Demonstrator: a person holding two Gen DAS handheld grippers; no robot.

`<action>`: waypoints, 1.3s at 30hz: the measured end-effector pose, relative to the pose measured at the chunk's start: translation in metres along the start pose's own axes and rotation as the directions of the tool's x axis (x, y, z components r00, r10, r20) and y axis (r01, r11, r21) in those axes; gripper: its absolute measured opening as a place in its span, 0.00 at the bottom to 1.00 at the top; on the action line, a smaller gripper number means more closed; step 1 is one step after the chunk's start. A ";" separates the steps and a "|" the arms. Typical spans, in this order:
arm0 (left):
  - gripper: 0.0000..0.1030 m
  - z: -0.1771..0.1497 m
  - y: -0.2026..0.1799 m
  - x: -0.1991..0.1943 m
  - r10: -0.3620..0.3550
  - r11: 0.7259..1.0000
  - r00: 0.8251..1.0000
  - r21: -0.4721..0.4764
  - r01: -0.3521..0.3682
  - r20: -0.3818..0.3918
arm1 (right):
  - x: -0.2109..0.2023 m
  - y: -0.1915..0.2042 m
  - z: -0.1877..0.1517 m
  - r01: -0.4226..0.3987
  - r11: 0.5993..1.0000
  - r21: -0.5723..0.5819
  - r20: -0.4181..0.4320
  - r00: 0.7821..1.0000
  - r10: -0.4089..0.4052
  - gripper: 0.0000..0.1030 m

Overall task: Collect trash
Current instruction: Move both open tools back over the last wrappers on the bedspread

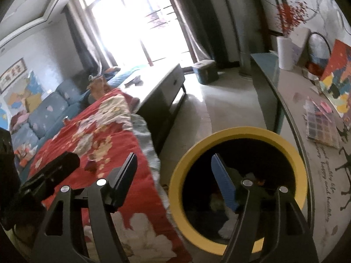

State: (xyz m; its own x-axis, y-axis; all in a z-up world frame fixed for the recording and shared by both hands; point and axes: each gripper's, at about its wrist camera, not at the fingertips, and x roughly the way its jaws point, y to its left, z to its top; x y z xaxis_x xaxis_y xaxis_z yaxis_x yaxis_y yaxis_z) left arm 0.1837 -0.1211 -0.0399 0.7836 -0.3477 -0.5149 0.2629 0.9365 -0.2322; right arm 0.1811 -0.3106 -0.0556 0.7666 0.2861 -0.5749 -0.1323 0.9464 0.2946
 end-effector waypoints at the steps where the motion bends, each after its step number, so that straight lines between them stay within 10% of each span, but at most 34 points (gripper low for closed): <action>1: 0.89 0.001 0.005 -0.004 0.013 1.000 1.000 -0.007 -0.013 0.009 | 0.001 0.006 0.000 -0.007 1.000 -0.011 0.000 1.000 0.007 0.66; 39: 0.89 -0.012 0.164 -0.069 0.333 0.912 0.941 -0.273 -0.308 0.051 | 0.082 0.162 -0.026 -0.186 0.931 -0.313 -0.168 0.976 0.138 0.68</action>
State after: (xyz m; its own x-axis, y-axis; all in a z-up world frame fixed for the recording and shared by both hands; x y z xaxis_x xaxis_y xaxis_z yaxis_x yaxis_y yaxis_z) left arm 0.1659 0.0557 -0.0527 0.8543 -0.0130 -0.5196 -0.1549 0.9479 -0.2784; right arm 0.2061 -0.1296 -0.0744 0.6244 0.4353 -0.6485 -0.4625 0.8751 0.1421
